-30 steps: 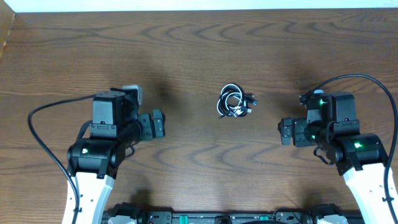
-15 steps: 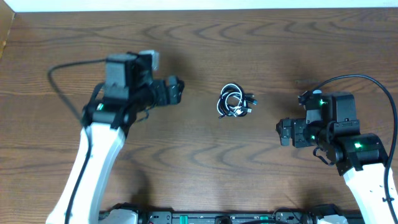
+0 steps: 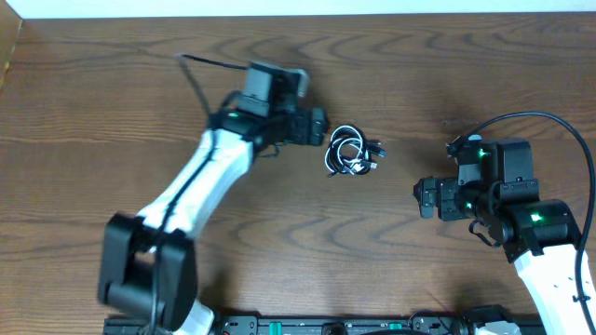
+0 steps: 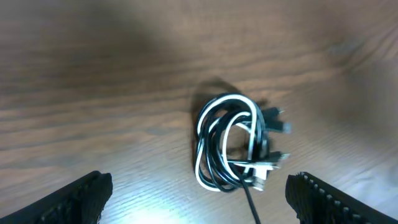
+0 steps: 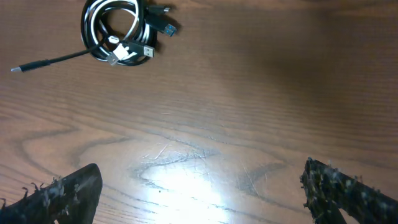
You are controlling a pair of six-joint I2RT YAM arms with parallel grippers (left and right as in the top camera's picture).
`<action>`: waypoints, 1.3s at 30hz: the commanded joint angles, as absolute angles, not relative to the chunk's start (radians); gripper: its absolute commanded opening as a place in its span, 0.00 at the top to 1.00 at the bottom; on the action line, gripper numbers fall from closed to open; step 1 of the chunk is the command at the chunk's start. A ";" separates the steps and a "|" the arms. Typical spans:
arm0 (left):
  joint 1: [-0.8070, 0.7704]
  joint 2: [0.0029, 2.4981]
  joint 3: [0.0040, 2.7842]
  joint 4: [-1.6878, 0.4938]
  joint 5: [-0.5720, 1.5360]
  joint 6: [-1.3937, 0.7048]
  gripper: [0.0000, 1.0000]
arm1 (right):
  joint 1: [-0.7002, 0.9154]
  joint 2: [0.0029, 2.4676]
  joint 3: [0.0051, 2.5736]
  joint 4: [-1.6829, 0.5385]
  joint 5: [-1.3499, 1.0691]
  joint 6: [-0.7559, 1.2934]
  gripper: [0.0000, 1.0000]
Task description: Untangle cables
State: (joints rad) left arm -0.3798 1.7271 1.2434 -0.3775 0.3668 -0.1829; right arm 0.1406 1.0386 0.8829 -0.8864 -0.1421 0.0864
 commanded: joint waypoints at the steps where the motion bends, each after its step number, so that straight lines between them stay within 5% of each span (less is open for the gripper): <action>1: -0.443 1.805 1.257 -0.347 0.236 -0.163 0.06 | 0.144 1.032 0.905 -0.888 -0.149 0.073 0.01; 8: -0.535 1.931 1.257 -0.285 0.138 -0.144 0.06 | 0.144 1.032 0.905 -0.894 -0.149 0.073 0.01; 14: -0.589 1.985 1.257 -0.266 0.141 -0.144 0.25 | 0.144 1.032 0.905 -0.902 -0.149 0.073 0.01; 20: -0.606 1.993 1.257 -0.267 0.142 -0.144 0.77 | 0.144 1.032 0.905 -0.902 -0.149 0.073 0.01; 24: -0.606 1.991 1.257 -0.287 0.182 -0.156 0.92 | 0.144 1.032 0.905 -0.902 -0.149 0.073 0.01; 35: -0.606 1.901 1.257 -0.471 0.741 -0.103 0.93 | 0.144 1.033 0.904 -0.900 -0.149 0.073 0.01; 39: -0.606 1.900 1.257 -0.538 0.782 -0.088 0.93 | 0.144 1.034 0.897 -0.891 -0.149 0.073 0.01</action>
State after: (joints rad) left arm -0.6048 1.9312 1.2453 -0.5030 0.6369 -0.1272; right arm 0.1406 1.0386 0.8829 -0.8963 -0.1421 0.0864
